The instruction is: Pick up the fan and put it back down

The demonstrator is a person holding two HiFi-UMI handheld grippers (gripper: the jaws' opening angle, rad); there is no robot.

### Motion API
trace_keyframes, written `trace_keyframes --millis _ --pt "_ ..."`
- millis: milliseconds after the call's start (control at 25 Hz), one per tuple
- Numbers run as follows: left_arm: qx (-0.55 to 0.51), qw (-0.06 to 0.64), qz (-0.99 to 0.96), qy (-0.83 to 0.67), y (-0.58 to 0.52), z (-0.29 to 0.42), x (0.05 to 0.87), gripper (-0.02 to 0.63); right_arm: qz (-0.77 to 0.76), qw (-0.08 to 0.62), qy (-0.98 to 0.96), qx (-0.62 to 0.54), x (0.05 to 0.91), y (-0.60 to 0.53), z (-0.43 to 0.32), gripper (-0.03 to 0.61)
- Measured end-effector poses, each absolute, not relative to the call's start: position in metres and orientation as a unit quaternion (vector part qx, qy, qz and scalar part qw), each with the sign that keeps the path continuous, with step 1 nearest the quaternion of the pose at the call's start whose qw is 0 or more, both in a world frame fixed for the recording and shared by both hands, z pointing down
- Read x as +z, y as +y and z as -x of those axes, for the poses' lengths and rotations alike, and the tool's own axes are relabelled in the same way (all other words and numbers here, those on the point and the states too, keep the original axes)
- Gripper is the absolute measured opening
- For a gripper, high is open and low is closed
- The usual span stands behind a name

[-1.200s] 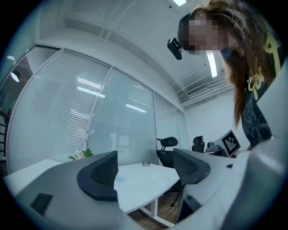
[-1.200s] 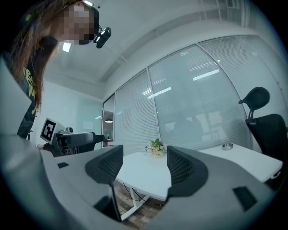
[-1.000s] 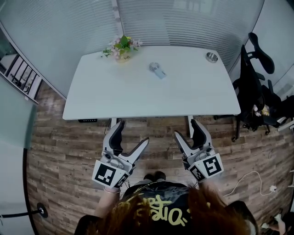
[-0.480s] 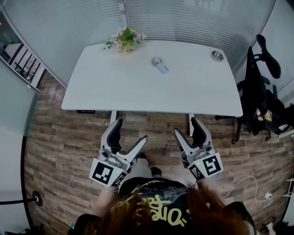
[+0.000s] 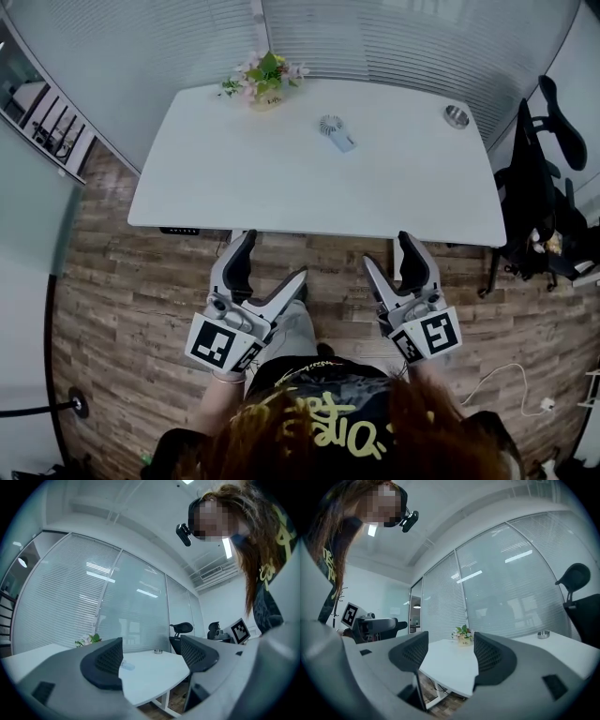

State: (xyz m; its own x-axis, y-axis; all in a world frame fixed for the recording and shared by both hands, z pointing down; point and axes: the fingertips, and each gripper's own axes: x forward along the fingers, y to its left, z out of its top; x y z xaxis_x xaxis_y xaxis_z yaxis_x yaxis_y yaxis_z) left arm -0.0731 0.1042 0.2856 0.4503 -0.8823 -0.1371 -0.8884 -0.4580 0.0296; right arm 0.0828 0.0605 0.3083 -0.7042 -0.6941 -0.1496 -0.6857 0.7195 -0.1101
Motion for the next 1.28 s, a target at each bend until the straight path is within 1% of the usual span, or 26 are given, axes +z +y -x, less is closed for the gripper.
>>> trace_keyframes --millis 200,680,800,960,1040,1200,1280 --pt "0.067 0.031 0.858 0.508 0.069 0.083 0.289 0.382 0.393 0.07 0.917 -0.008 0.317 0.027 -0.077 0.287" --pt "0.067 0.019 0.868 0.492 -0.037 0.124 0.286 0.383 0.411 0.065 0.909 -0.012 0.311 -0.076 -0.035 0.287" --pt "0.063 0.017 0.872 0.484 -0.06 0.132 0.283 0.382 0.414 0.065 0.908 -0.012 0.308 -0.096 -0.024 0.287" --pt "0.066 0.014 0.877 0.476 -0.086 0.144 0.279 0.383 0.416 0.082 0.905 -0.019 0.299 -0.117 -0.01 0.287" --pt "0.068 0.012 0.88 0.47 -0.099 0.148 0.277 0.382 0.425 0.072 0.902 -0.018 0.301 -0.129 -0.007 0.287" --pt "0.069 0.011 0.886 0.459 -0.122 0.157 0.277 0.383 0.432 0.081 0.898 -0.022 0.298 -0.15 0.004 0.287" --pt "0.069 0.01 0.888 0.455 -0.134 0.163 0.277 0.383 0.439 0.075 0.895 -0.018 0.3 -0.161 0.008 0.287"
